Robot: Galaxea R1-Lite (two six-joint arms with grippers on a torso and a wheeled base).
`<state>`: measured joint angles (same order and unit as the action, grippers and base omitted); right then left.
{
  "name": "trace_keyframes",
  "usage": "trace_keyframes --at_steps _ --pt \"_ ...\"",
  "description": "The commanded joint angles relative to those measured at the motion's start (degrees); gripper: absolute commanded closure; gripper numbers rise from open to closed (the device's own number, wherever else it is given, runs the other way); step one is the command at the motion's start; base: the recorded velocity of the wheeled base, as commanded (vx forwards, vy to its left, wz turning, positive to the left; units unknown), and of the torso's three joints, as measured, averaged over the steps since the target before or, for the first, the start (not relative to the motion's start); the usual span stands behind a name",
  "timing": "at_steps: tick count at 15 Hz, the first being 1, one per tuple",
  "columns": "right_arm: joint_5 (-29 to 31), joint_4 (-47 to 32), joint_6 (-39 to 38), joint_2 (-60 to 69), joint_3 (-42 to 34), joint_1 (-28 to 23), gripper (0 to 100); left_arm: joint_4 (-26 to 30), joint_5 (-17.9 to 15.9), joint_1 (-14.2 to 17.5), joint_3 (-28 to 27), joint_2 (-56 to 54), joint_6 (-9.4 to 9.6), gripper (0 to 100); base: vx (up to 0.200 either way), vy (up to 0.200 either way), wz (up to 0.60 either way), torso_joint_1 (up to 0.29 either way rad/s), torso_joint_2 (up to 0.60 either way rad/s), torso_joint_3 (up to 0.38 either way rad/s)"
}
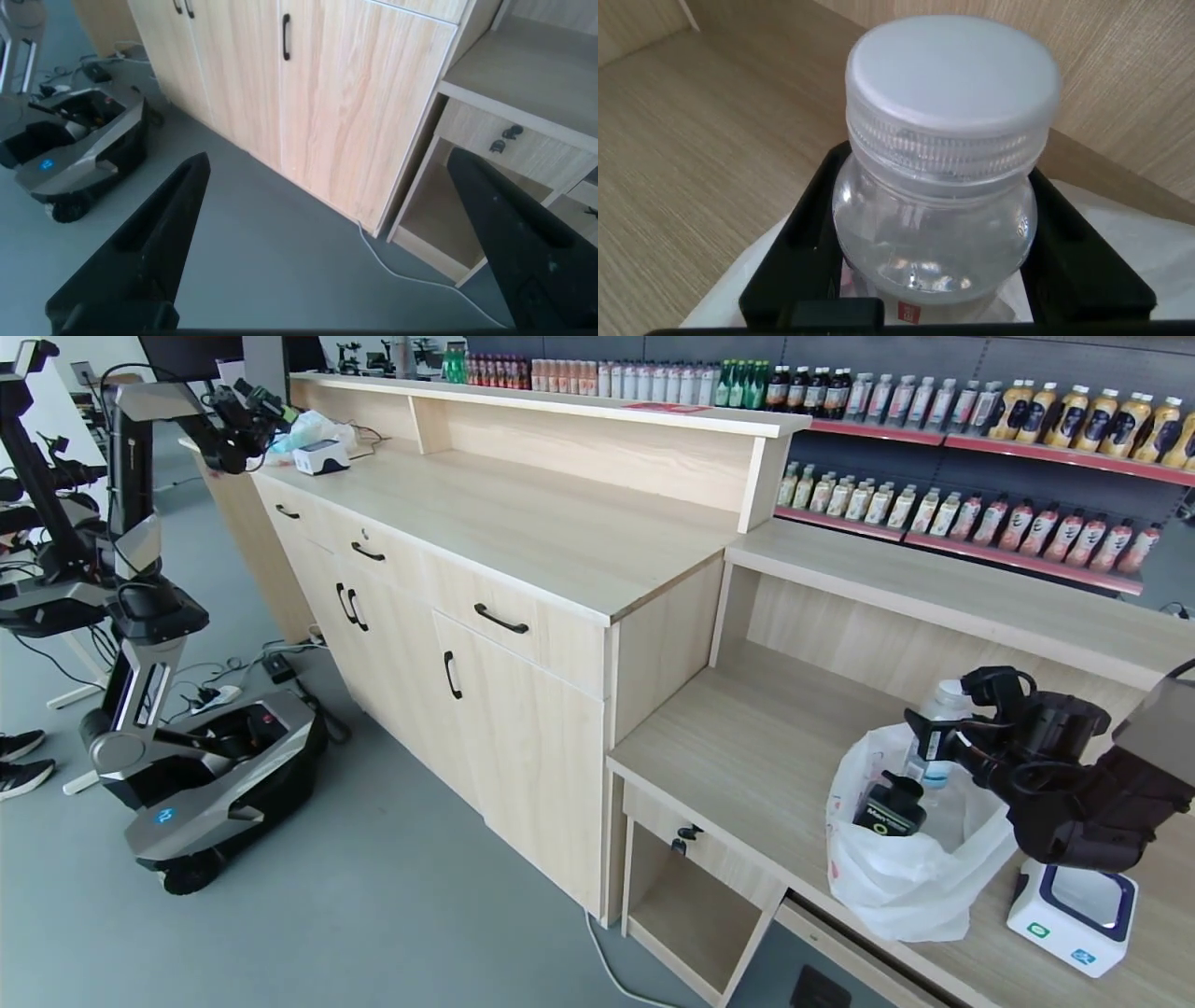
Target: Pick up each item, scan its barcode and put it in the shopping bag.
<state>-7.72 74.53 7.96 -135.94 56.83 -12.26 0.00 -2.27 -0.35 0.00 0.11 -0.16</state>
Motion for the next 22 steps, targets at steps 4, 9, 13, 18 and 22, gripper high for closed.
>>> trace_keyframes --at_steps 4,9,13,18,22 --pt "-1.6 0.0 0.4 0.5 -1.8 -1.0 0 0.0 0.0 0.0 0.0 0.0 0.07 0 0.000 0.000 0.00 0.000 0.00 0.000" --pt "-2.7 -0.9 0.3 5.5 -2.8 -1.2 0 0.0 0.0 0.0 0.0 0.0 -0.02 0 0.000 0.000 0.00 0.000 0.00 0.000" --pt "-8.5 -12.9 0.3 28.2 -14.9 -1.8 0 0.0 0.0 0.0 0.0 0.0 -0.02 0 0.000 0.000 0.00 0.000 0.00 0.000" --pt "-9.5 -21.7 3.1 51.8 -21.9 -5.1 0 0.0 0.0 0.0 0.0 0.0 -0.02 0 0.000 0.000 0.00 0.000 0.00 0.000" --pt "-9.5 -27.1 5.5 58.9 -20.3 -13.4 0 0.0 0.0 0.0 0.0 0.0 0.07 0 0.000 0.000 -0.60 -0.001 0.00 0.002"
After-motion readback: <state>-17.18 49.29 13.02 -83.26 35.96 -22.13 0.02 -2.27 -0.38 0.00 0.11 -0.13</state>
